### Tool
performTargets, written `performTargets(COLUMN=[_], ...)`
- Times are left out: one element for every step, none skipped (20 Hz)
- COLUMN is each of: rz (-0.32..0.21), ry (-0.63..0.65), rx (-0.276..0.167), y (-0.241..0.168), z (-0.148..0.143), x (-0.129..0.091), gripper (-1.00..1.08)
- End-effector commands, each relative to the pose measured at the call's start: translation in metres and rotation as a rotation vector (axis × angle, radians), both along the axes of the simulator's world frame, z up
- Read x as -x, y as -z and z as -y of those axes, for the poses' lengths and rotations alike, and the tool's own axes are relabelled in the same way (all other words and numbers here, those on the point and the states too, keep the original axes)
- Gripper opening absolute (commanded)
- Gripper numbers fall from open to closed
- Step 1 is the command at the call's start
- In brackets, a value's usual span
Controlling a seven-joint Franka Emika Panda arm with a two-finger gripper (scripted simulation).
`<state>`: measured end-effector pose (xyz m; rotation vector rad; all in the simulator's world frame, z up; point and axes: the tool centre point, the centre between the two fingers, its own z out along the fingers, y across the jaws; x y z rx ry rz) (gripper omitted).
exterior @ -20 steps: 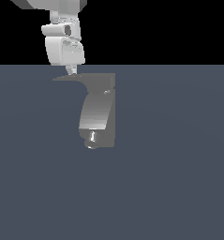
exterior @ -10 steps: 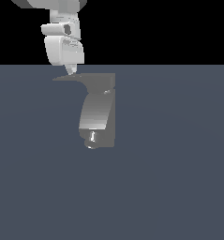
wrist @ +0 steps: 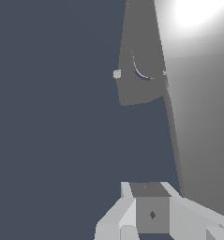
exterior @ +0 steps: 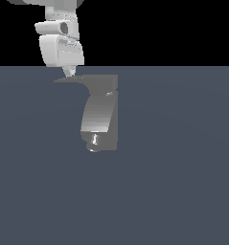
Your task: Turn on the faucet by rotating a designated handle.
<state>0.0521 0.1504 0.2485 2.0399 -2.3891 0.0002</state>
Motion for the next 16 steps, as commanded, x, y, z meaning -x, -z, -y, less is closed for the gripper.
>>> performTargets(rz=[0.0, 0.0, 0.0, 0.0, 0.0, 0.0, 0.0, 0.0, 0.0, 0.0, 0.0, 0.0, 0.0, 0.0, 0.0, 0.0], ry=[0.0, 0.0, 0.0, 0.0, 0.0, 0.0, 0.0, 0.0, 0.0, 0.0, 0.0, 0.0, 0.0, 0.0, 0.0, 0.0], rx=[0.0, 0.0, 0.0, 0.0, 0.0, 0.0, 0.0, 0.0, 0.0, 0.0, 0.0, 0.0, 0.0, 0.0, 0.0, 0.0], y=[0.0, 0.0, 0.0, 0.0, 0.0, 0.0, 0.0, 0.0, 0.0, 0.0, 0.0, 0.0, 0.0, 0.0, 0.0, 0.0], z=[-0.001, -0.002, -0.003, -0.003, -0.004, -0.004, -0.005, -0.006, -0.006, -0.007, -0.007, -0.008, -0.009, -0.009, -0.01, -0.01], x=[0.007, 0.01, 0.013, 0.016, 0.019, 0.022, 0.025, 0.028, 0.031, 0.034, 0.037, 0.04, 0.043, 0.046, 0.049, 0.052], gripper=[-1.0, -1.0, -1.0, -1.0, -1.0, -1.0, -1.0, -1.0, -1.0, -1.0, -1.0, -1.0, -1.0, -1.0, -1.0, -1.0])
